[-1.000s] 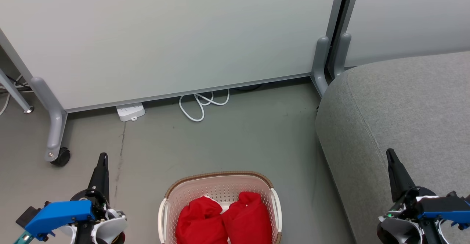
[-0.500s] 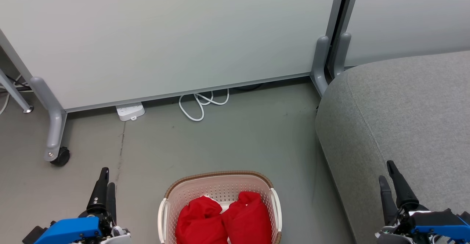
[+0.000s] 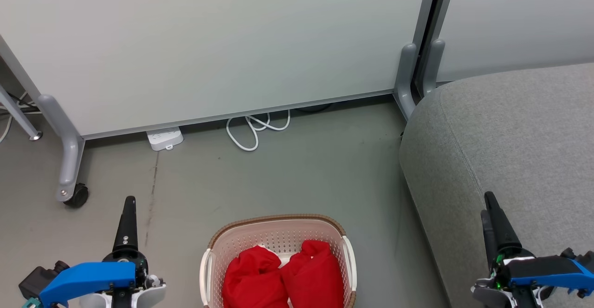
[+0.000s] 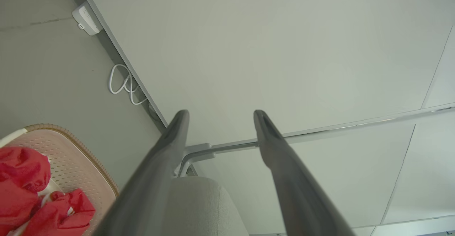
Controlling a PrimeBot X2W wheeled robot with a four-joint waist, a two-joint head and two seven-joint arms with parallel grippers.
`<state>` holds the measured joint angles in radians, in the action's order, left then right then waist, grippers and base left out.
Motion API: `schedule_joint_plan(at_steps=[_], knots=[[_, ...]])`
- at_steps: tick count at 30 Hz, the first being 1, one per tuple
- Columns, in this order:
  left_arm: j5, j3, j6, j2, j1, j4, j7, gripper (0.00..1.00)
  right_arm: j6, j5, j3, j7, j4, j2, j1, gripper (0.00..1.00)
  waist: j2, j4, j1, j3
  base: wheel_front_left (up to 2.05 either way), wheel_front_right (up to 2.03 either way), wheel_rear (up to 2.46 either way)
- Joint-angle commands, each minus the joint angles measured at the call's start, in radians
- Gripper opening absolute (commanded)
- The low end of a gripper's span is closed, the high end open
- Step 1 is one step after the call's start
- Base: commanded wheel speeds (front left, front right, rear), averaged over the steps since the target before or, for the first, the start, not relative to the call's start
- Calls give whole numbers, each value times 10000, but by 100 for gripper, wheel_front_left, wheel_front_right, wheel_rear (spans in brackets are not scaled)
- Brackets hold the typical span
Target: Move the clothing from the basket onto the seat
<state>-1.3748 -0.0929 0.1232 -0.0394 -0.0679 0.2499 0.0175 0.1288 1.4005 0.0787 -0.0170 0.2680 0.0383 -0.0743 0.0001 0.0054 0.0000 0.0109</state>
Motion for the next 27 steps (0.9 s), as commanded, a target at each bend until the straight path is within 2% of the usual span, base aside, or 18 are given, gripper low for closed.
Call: schedule_joint_plan(at_steps=[1, 11, 27], knots=[[306, -14, 27, -82, -351, -231, -103, 100, 6, -350, -54, 96, -221, 55, -289, 100, -1, 4, 0, 3, 0, 0, 0], [2184, 79, 32, -92, -456, -455, -502, 100, 9, -2316, -372, 494, -464, 70, -373, 100, -1, 40, 0, 37, 0, 0, 0], [5522, 773, -314, -105, -472, -667, -1058, 100, 13, -5198, -860, 1050, -509, 91, -432, 100, -1, 102, 0, 80, 0, 0, 0]])
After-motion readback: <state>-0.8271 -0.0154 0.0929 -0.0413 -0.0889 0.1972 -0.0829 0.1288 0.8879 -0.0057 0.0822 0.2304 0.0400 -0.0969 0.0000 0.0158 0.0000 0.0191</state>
